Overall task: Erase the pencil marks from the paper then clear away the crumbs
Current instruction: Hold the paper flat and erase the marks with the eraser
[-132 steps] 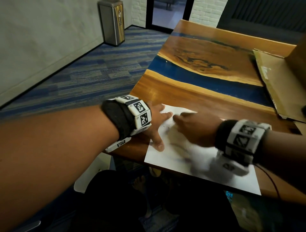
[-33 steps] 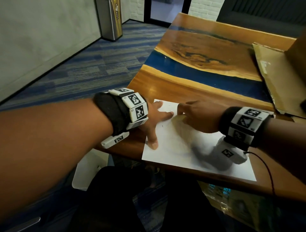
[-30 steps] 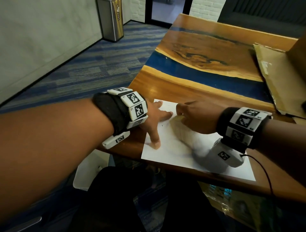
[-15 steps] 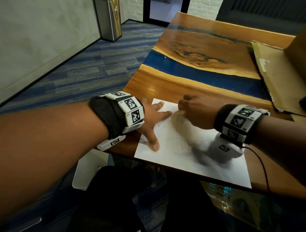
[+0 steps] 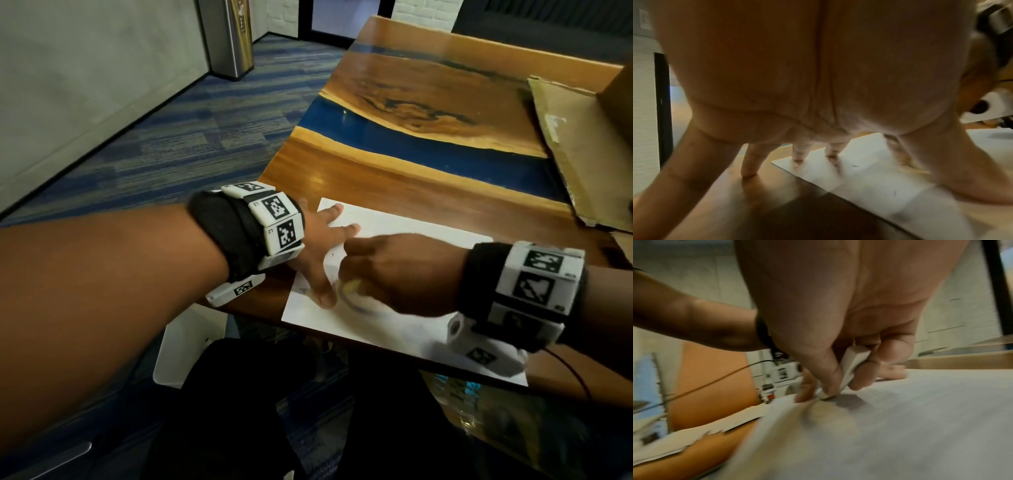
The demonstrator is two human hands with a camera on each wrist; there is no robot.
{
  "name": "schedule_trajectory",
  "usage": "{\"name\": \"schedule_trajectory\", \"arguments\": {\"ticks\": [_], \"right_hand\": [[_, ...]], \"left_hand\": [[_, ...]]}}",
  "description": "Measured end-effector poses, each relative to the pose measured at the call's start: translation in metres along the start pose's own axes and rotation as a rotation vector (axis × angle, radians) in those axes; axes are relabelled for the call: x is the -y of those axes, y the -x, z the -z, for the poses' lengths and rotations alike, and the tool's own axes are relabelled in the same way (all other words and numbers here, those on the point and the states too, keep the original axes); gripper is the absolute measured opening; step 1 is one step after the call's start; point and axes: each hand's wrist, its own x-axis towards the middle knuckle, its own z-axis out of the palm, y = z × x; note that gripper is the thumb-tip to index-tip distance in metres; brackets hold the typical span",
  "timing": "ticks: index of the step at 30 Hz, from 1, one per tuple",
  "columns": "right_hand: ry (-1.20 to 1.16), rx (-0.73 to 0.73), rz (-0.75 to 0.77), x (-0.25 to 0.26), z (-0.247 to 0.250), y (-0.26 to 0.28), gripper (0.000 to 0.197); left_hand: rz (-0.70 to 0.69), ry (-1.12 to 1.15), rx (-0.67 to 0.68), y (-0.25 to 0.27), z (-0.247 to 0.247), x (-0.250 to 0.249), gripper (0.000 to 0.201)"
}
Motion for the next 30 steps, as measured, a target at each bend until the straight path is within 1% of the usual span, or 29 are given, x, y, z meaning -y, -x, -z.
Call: {"name": "schedule_trajectory", "arguments": {"ticks": [1, 4, 5, 6, 8, 9, 10, 13, 14, 15, 16, 17, 18, 19, 20, 22, 23, 24, 25, 26, 27, 28, 29, 30], "right_hand": [[0.022, -0.017, -0.032, -0.009, 0.004, -0.001, 0.026], [0.116, -0.116, -0.272, -0.047, 0.010, -0.001, 0.028], [0.115, -0.128, -0.280, -0.044, 0.009, 0.001, 0.027], [0.086, -0.132, -0.232, -0.033, 0.006, 0.000, 0.025], [0.026, -0.070, -0.030, 0.001, 0.002, 0.002, 0.022], [-0.008, -0.043, -0.006, 0.006, 0.001, 0.003, 0.022], [-0.004, -0.042, -0.029, 0.001, 0.004, 0.002, 0.023], [0.083, -0.110, -0.275, -0.036, 0.014, -0.001, 0.024], [0.097, -0.127, -0.300, -0.040, 0.012, -0.002, 0.023], [0.100, -0.138, -0.273, -0.032, 0.011, -0.003, 0.021], [0.084, -0.128, -0.198, -0.020, 0.005, -0.005, 0.020], [0.061, -0.087, -0.088, -0.005, 0.000, -0.004, 0.019], [0.030, -0.056, -0.014, 0.002, -0.003, -0.003, 0.018], [0.019, -0.037, -0.018, 0.003, 0.001, -0.001, 0.018], [0.015, -0.049, -0.077, -0.007, 0.005, -0.002, 0.021], [0.028, -0.095, -0.263, -0.031, 0.011, 0.000, 0.026], [0.039, -0.101, -0.315, -0.037, 0.011, 0.001, 0.027], [0.026, -0.116, -0.300, -0.032, 0.010, 0.001, 0.025], [0.008, -0.116, -0.233, -0.019, 0.007, -0.002, 0.022], [-0.015, -0.089, -0.122, -0.003, 0.004, -0.002, 0.020], [-0.050, -0.046, -0.043, 0.009, 0.002, 0.000, 0.020], [-0.069, -0.011, -0.032, 0.013, 0.004, 0.000, 0.021], [-0.061, -0.006, -0.068, 0.005, 0.008, 0.000, 0.022], [-0.043, -0.034, -0.139, -0.009, 0.010, -0.002, 0.023]], "left_hand": [[0.000, -0.012, -0.002, -0.001, 0.000, 0.001, 0.132], [0.010, -0.032, -0.001, -0.004, -0.001, 0.003, 0.132], [0.012, -0.031, 0.000, -0.004, -0.001, 0.003, 0.132], [0.012, -0.024, -0.001, -0.004, -0.001, 0.004, 0.133], [0.012, 0.003, 0.002, -0.003, -0.001, 0.003, 0.135], [0.010, 0.006, 0.001, -0.004, 0.000, 0.003, 0.135], [0.009, 0.001, 0.002, -0.004, 0.000, 0.004, 0.135], [0.016, -0.014, 0.013, -0.005, -0.001, 0.004, 0.135], [0.019, -0.017, 0.015, -0.005, -0.001, 0.003, 0.135], [0.019, -0.022, 0.014, -0.004, 0.000, 0.003, 0.134], [0.017, -0.020, 0.012, -0.003, 0.000, 0.002, 0.134], [0.016, -0.012, 0.011, -0.002, 0.000, 0.001, 0.133], [0.015, -0.002, 0.009, -0.002, 0.001, 0.001, 0.133], [0.014, 0.001, 0.007, -0.003, 0.001, 0.001, 0.133], [0.013, -0.005, 0.006, -0.003, 0.001, 0.002, 0.134], [0.011, -0.021, 0.009, -0.004, -0.001, 0.002, 0.134], [0.013, -0.025, 0.009, -0.004, -0.001, 0.002, 0.133], [0.014, -0.025, 0.009, -0.004, -0.001, 0.002, 0.133], [0.014, -0.021, 0.006, -0.003, 0.000, 0.002, 0.133], [0.013, -0.010, 0.005, -0.001, 0.001, 0.001, 0.133], [0.010, -0.003, 0.005, -0.001, 0.001, 0.001, 0.134], [0.008, 0.001, 0.004, -0.001, 0.001, 0.001, 0.134], [0.009, -0.005, 0.006, -0.002, 0.001, 0.001, 0.135], [0.008, -0.015, 0.009, -0.003, 0.001, 0.002, 0.135]]}}
